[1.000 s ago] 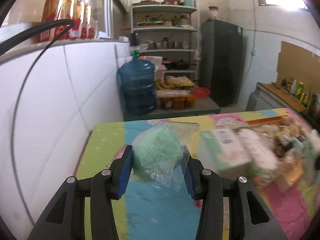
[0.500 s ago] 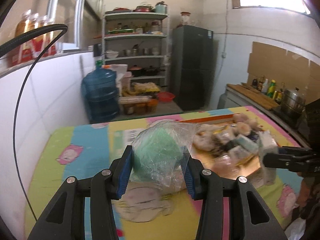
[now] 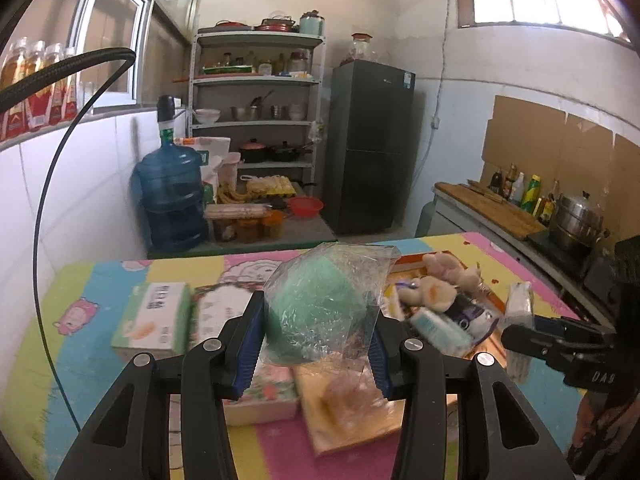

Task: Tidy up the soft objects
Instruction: 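Carry the green bag and Flower tissue pack over the box lid, then lower both items into the lid and open both grippers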

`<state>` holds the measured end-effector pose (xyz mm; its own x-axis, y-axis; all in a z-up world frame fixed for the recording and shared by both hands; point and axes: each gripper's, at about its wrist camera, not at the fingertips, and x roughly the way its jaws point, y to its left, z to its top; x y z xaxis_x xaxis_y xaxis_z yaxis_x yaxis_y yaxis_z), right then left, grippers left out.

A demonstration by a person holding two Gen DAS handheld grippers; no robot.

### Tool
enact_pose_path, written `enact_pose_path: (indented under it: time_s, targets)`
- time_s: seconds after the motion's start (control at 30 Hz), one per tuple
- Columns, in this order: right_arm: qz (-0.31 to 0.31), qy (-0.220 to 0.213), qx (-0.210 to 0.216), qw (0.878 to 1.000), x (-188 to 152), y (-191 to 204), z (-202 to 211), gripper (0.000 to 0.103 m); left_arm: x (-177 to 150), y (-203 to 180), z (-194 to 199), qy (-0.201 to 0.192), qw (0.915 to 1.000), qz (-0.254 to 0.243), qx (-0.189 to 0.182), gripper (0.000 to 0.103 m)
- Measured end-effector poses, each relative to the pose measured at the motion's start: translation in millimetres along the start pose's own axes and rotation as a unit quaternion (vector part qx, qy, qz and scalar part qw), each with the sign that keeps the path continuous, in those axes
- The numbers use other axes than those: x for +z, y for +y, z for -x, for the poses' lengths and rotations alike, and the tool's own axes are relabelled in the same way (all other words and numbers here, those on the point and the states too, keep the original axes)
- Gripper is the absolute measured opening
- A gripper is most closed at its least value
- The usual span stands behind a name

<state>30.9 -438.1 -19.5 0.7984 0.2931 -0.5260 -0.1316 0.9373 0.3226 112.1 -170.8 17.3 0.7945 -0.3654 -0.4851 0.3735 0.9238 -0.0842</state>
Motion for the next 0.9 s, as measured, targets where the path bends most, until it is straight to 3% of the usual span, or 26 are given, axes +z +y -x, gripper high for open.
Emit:
enact_pose_path:
  time_s: [0.33,0.9]
  targets:
    - [0.023,-0.011,-0.050,0.998,6.2,-30.8,-3.9,0.055,-3.8,-33.5,-45.3,0.016,0.9997,0.011,0.011,0.048]
    - [0.042,0.000,-0.064,0.997,15.5,-46.2,-38.8,0.055,-15.6,-43.0,-109.5,0.065,0.9966,0.028,0.043,0.048]
